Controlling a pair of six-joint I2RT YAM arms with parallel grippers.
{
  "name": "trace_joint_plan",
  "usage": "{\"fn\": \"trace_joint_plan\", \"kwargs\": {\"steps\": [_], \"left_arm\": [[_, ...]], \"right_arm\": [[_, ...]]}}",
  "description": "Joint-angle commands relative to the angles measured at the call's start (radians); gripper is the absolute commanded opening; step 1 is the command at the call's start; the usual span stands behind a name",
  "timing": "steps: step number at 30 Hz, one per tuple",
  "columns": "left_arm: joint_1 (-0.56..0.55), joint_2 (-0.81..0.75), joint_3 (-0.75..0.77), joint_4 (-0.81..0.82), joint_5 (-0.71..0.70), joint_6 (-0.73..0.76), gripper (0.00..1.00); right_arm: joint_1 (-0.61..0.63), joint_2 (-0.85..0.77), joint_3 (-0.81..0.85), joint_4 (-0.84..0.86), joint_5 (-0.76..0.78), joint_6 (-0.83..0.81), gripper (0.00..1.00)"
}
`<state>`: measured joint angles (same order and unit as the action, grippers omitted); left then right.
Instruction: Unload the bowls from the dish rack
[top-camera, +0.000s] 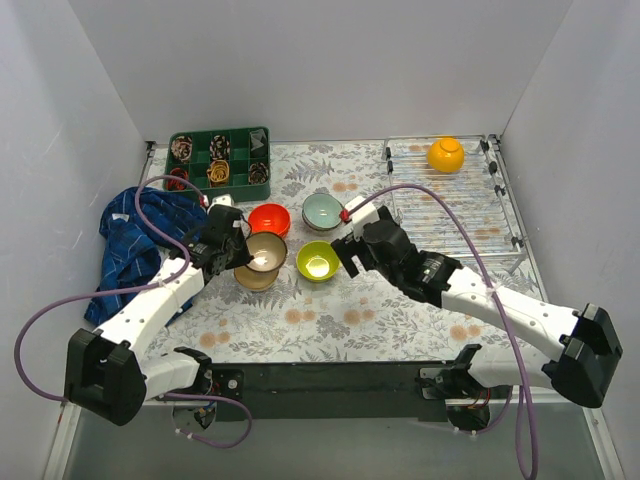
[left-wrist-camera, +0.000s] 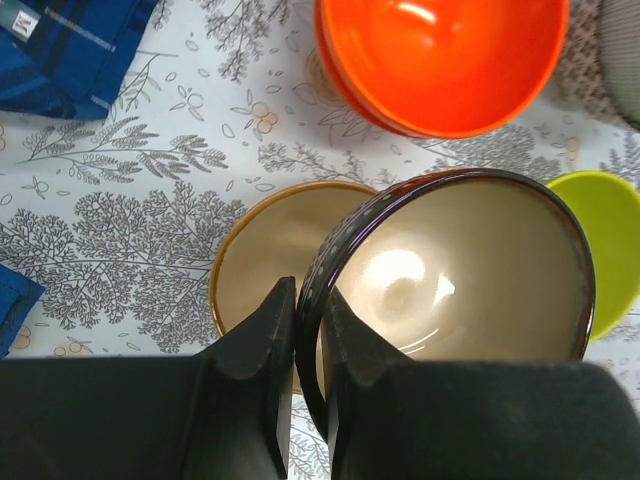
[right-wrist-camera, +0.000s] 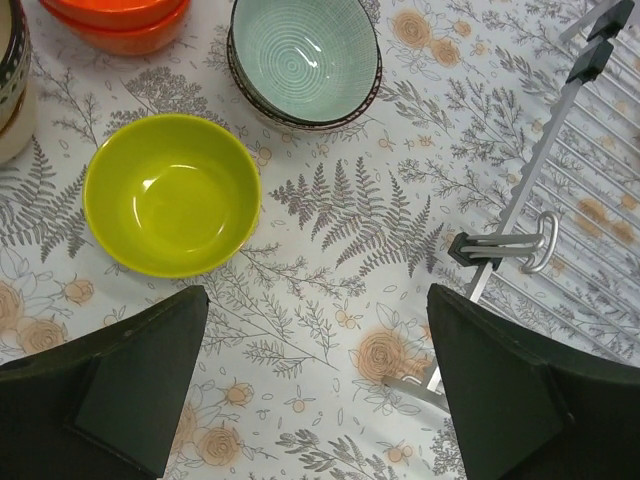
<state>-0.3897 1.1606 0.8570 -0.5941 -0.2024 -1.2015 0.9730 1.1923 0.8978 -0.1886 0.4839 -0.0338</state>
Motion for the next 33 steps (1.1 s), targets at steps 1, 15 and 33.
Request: {"fn": "trace_joint_plan", "kwargs": {"steps": [1,15,33], "left_arm": [[0.003,-0.03,-0.026,0.128,-0.049,-0.024,0.0],[0.003,-0.075,-0.156,0.149,-0.089,-0.04,0.15],[0.003,-0.263,-0.072,0.073,-0.01,-0.098,0.76]], "right_arm": [[-0.062,-0.049,0.01,-0.011,-0.125,0.112,0.99],[-0.29,-0.105,0.009,-0.011,-0.186,0.123,0.98],[-0.597,0.019,0.179,-0.046,-0.136,-0.009,0.98]]}}
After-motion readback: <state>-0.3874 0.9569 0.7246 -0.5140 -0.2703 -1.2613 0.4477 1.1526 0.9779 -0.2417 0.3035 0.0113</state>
